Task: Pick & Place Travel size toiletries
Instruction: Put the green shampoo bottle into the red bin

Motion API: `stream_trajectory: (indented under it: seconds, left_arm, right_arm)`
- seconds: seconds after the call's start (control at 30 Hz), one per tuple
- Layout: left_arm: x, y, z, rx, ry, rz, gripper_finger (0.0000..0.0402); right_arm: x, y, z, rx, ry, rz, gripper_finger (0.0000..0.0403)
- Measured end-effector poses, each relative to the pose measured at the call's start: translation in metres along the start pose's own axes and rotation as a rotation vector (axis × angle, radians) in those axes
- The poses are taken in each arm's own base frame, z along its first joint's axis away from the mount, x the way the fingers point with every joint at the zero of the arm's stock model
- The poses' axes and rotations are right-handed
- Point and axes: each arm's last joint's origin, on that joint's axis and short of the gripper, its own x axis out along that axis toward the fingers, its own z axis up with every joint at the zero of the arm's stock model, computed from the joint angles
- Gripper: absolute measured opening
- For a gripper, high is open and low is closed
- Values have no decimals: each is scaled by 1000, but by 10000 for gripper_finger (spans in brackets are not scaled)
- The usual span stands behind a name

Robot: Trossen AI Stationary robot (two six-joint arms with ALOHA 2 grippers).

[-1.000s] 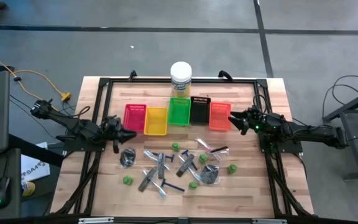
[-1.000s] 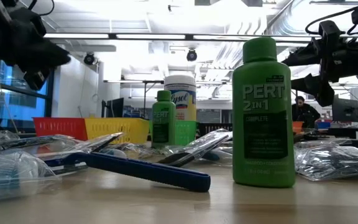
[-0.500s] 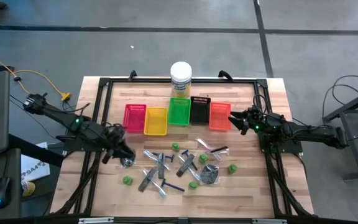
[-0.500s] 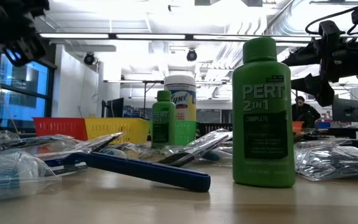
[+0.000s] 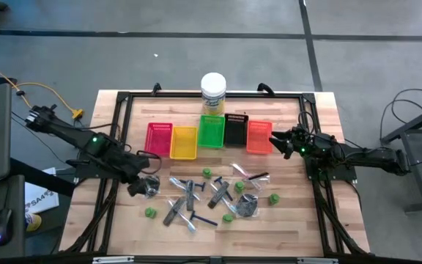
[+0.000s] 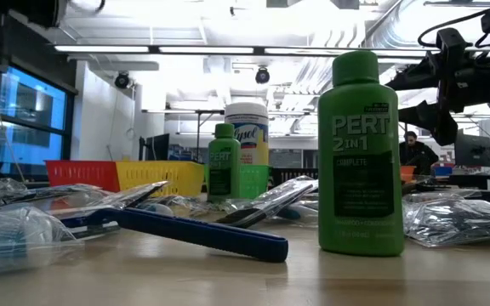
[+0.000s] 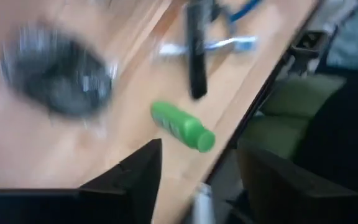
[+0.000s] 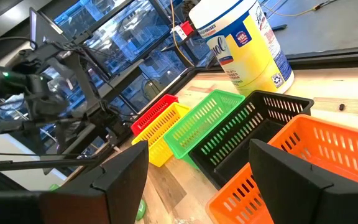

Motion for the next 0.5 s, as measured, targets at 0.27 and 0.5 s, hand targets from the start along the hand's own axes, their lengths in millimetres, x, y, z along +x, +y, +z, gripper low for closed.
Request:
stream_trajectory:
  seconds: [0.27,0.5]
  left_arm:
    - [17,-6,4,-180,68,52,218]
    - [9,1,4,-180,-62,77,218]
  right_arm:
    - [0,0,0,0,0,0,266]
    - [0,0,0,0,0,1,266]
